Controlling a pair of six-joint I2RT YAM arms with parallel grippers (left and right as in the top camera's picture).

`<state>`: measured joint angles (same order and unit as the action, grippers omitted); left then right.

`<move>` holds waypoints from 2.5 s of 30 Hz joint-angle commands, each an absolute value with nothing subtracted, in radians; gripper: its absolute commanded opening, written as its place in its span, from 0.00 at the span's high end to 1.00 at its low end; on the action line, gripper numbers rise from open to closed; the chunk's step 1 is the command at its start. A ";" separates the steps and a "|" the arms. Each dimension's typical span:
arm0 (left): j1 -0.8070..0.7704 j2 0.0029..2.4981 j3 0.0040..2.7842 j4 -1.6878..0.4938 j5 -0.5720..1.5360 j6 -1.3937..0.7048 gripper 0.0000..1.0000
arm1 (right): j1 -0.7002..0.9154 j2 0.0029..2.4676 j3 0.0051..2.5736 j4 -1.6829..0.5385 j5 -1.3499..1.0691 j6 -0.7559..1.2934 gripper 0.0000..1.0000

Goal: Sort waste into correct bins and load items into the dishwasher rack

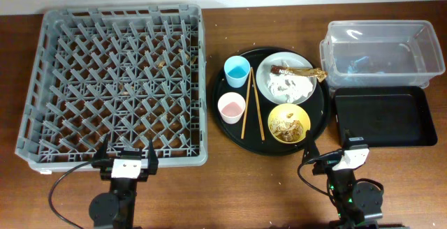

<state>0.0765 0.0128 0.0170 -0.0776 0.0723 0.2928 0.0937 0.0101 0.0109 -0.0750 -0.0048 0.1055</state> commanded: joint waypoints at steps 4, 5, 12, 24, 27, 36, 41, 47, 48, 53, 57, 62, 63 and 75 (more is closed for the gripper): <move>0.081 0.006 0.009 -0.075 0.080 0.305 0.00 | 0.100 0.004 0.006 -0.080 0.001 0.108 0.02; 0.081 0.006 0.009 -0.075 0.080 0.305 0.00 | 0.100 0.004 0.006 -0.080 0.001 0.108 0.02; 0.081 0.006 0.009 -0.075 0.080 0.305 0.00 | 0.100 0.004 0.006 -0.080 0.001 0.108 0.02; 0.081 0.006 0.009 -0.075 0.080 0.305 0.00 | 0.100 0.004 0.006 -0.080 0.000 0.109 0.01; 0.081 0.006 0.009 -0.075 0.080 0.305 0.00 | 0.100 0.004 0.006 -0.080 -0.004 0.109 0.01; 0.081 0.006 0.009 -0.075 0.080 0.305 0.00 | 0.100 0.014 0.087 -0.059 -0.059 0.108 0.02; 0.081 0.006 0.009 -0.075 0.080 0.305 0.00 | 0.100 0.171 0.447 -0.220 -0.098 0.078 0.02; 0.081 0.006 0.009 -0.075 0.080 0.305 0.00 | 0.100 0.821 1.069 -0.616 -0.131 0.055 0.02; 0.081 0.006 0.009 -0.075 0.080 0.305 0.00 | 0.100 1.000 1.221 -0.728 -0.131 0.028 0.01; 0.081 0.006 0.009 -0.075 0.080 0.305 0.00 | 0.100 1.576 1.554 -0.921 -0.131 -0.052 0.01; 0.081 0.006 0.009 -0.075 0.080 0.305 0.00 | 0.100 1.877 1.554 -0.859 -0.126 -0.097 0.04; 0.081 0.006 0.009 -0.075 0.080 0.305 0.00 | 0.100 2.104 1.554 -0.766 -0.077 -0.037 0.14; 0.081 0.006 0.009 -0.075 0.080 0.305 0.00 | 0.100 2.131 1.554 -0.756 -0.039 -0.018 0.14; 0.081 0.006 0.009 -0.075 0.080 0.305 0.00 | 0.101 2.042 1.781 -1.058 -0.067 0.069 0.96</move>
